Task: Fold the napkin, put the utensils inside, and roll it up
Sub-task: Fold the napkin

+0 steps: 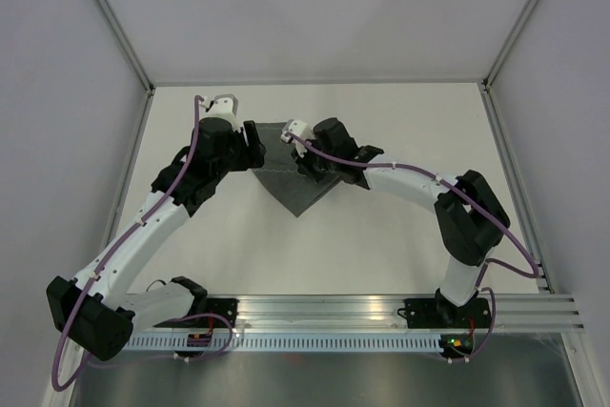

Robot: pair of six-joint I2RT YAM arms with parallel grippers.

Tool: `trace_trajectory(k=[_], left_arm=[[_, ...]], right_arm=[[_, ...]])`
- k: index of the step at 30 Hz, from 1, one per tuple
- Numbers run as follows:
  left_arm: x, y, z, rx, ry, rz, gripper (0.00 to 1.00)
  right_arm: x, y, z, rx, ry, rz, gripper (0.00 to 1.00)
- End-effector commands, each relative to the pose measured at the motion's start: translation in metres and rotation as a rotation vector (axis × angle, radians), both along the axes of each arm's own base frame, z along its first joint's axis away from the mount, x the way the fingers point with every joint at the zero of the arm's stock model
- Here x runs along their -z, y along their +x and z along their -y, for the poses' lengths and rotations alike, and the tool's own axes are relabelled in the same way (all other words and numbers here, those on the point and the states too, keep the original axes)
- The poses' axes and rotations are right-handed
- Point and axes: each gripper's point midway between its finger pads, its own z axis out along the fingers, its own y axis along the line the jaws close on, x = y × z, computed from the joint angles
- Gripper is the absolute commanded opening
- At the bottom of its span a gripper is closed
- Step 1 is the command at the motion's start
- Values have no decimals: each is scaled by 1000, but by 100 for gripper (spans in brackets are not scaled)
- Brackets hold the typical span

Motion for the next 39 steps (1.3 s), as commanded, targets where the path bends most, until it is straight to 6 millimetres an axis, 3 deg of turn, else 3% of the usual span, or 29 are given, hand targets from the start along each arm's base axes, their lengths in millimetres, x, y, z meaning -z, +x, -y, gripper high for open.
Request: trace_trajectory(k=[1, 7, 17, 24, 29, 33, 36, 39], left_arm=[[-27, 5, 4, -7, -70, 62, 71], [-27, 5, 5, -5, -72, 59, 72], [-26, 4, 5, -3, -72, 59, 72], [-25, 4, 5, -2, -71, 56, 72], [-25, 3, 4, -3, -72, 57, 72], [-27, 4, 4, -1, -71, 60, 72], [-26, 3, 4, 1, -70, 59, 72], [-28, 3, 4, 2, -71, 64, 75]], right_arm=[[-28, 1, -4, -32, 4, 127, 1], [-13, -14, -11, -64, -33, 135, 1], [18, -16, -17, -66, -89, 110, 1], [39, -19, -21, -74, -122, 73, 9], [40, -23, -25, -89, -114, 47, 22], [35, -27, -29, -105, -92, 27, 47], [28, -31, -32, -111, -71, 5, 59], [20, -32, -36, -108, -48, -13, 63]])
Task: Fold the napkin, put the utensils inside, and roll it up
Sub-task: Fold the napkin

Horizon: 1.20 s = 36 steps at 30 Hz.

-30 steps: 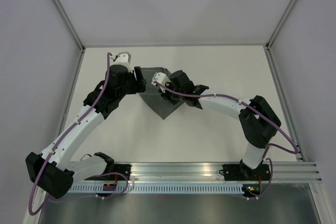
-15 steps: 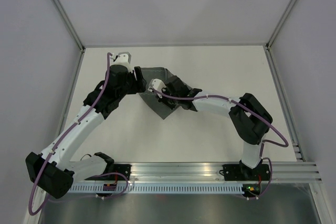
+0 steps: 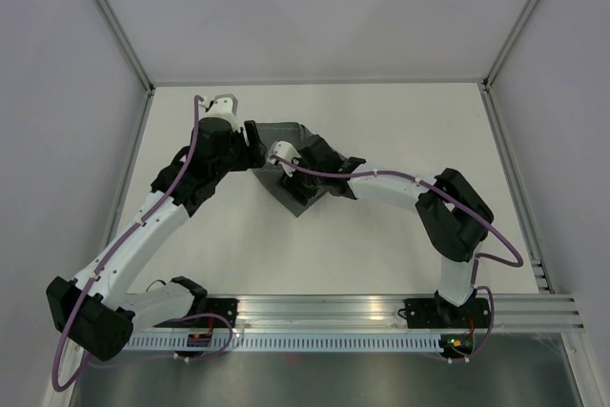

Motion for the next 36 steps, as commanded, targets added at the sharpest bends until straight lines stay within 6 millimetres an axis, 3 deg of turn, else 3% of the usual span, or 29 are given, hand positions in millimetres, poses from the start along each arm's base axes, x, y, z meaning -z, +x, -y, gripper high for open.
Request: trace_trajectory(k=[1, 4, 9, 14, 17, 24, 28, 36], left_arm=[[-29, 4, 4, -1, -69, 67, 75], [-30, 3, 4, 0, -68, 71, 75], [-32, 1, 1, 0, -62, 83, 76], [-35, 0, -1, -4, -72, 89, 76], [-38, 0, 0, -1, -80, 94, 76], [-41, -2, -1, -2, -88, 103, 76], [-41, -3, -4, -8, -84, 103, 76], [-41, -1, -6, -14, -80, 99, 76]], right_arm=[[-34, 1, -20, -15, 88, -2, 65], [-45, 5, -23, 5, 110, -13, 66], [-44, 13, -5, 42, 94, -78, 64], [-19, 7, 13, 64, -10, -133, 62], [-5, 12, 13, 91, -44, -153, 61], [10, 54, 9, 236, -87, -76, 60], [-3, 96, 13, 396, -88, 4, 60], [-12, 143, 27, 585, -110, 115, 59]])
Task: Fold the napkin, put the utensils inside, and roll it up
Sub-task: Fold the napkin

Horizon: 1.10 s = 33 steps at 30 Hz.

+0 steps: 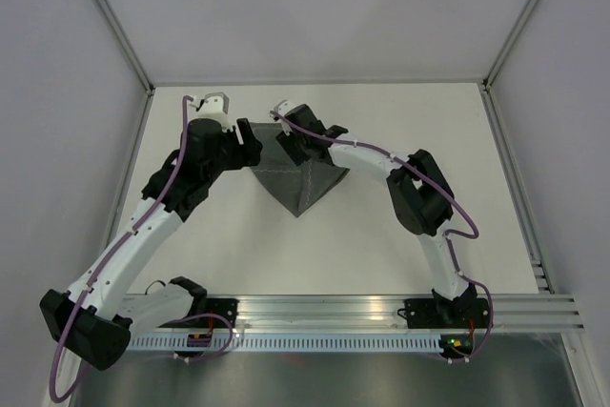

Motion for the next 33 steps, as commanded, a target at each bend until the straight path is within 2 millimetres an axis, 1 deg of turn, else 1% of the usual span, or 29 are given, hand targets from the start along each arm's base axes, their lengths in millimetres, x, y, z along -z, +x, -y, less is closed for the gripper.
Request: trace_trajectory(k=[1, 2, 3, 5, 6, 7, 8, 9, 11, 12, 14, 15, 16, 19, 21, 22, 27, 28, 31, 33], left_arm=[[-22, 2, 3, 4, -51, 46, 76], [-21, 3, 3, 3, -52, 45, 76], [-21, 3, 3, 2, -52, 45, 76], [-21, 3, 3, 2, -51, 43, 76], [-21, 4, 3, 2, -51, 43, 76], [-21, 4, 3, 2, -50, 42, 76], [-21, 4, 4, 3, -52, 43, 76], [-20, 5, 3, 2, -50, 40, 76], [-21, 5, 4, 3, -51, 40, 76], [-21, 5, 4, 3, -51, 40, 76], [-20, 5, 3, 2, -49, 37, 76], [-21, 5, 3, 1, -49, 41, 76], [-20, 5, 3, 1, -48, 39, 76], [-20, 5, 3, 2, -48, 38, 76], [-21, 5, 2, 1, -49, 40, 76], [-20, 5, 2, 0, -48, 38, 76], [-21, 5, 3, 4, -52, 38, 76], [-21, 5, 3, 4, -52, 39, 76], [-21, 5, 3, 3, -52, 39, 76], [-22, 5, 3, 3, -54, 42, 76]], right_arm=[[-11, 31, 13, 154, -38, 81, 59], [-2, 32, 15, 160, -57, 67, 58], [-4, 37, 15, 168, -56, 76, 58], [3, 39, 16, 176, -67, 71, 57], [2, 41, 15, 177, -65, 78, 57], [7, 42, 16, 182, -76, 74, 57], [8, 44, 16, 186, -79, 77, 57], [4, 48, 16, 198, -78, 89, 57], [12, 52, 18, 206, -85, 76, 57], [9, 55, 16, 205, -72, 79, 56], [15, 59, 19, 213, -74, 65, 54], [11, 62, 17, 214, -66, 68, 53], [17, 62, 18, 214, -74, 55, 53], [20, 66, 20, 223, -74, 48, 45], [20, 67, 21, 229, -75, 49, 39], [19, 67, 21, 229, -73, 50, 34], [16, 72, 20, 231, -67, 51, 23], [17, 73, 21, 231, -70, 50, 19], [15, 76, 21, 235, -63, 54, 14], [11, 78, 20, 236, -50, 54, 14]])
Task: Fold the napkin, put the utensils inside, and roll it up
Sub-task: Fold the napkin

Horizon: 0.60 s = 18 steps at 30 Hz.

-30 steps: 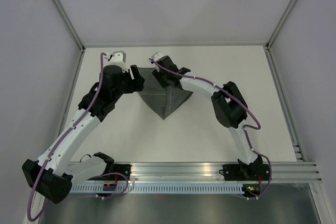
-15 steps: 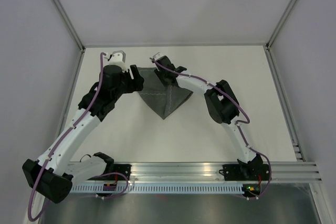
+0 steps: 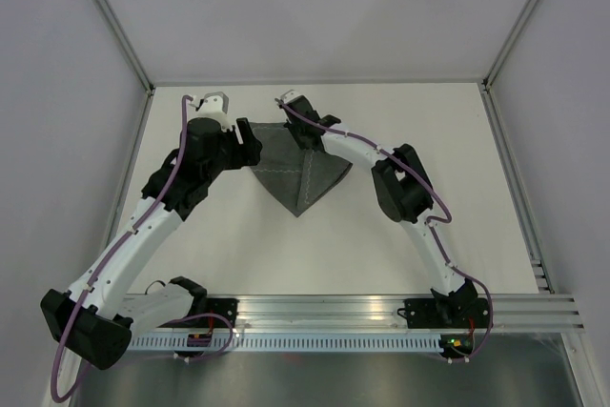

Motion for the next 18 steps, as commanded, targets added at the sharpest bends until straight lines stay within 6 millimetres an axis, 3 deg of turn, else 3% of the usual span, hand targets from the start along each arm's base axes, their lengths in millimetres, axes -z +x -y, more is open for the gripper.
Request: trace_trajectory(k=[1, 12, 13, 18], left_arm=[[-23, 4, 3, -2, -48, 46, 76], [-16, 0, 12, 57, -53, 30, 76], [-16, -1, 13, 69, -51, 36, 77], [-16, -7, 27, 174, -72, 83, 81]], right_arm=[[-9, 8, 2, 20, 2, 9, 14], [-6, 11, 0, 13, 24, -9, 16], [-8, 10, -1, 7, 31, -9, 25], [-27, 4, -10, -33, 100, -15, 46]])
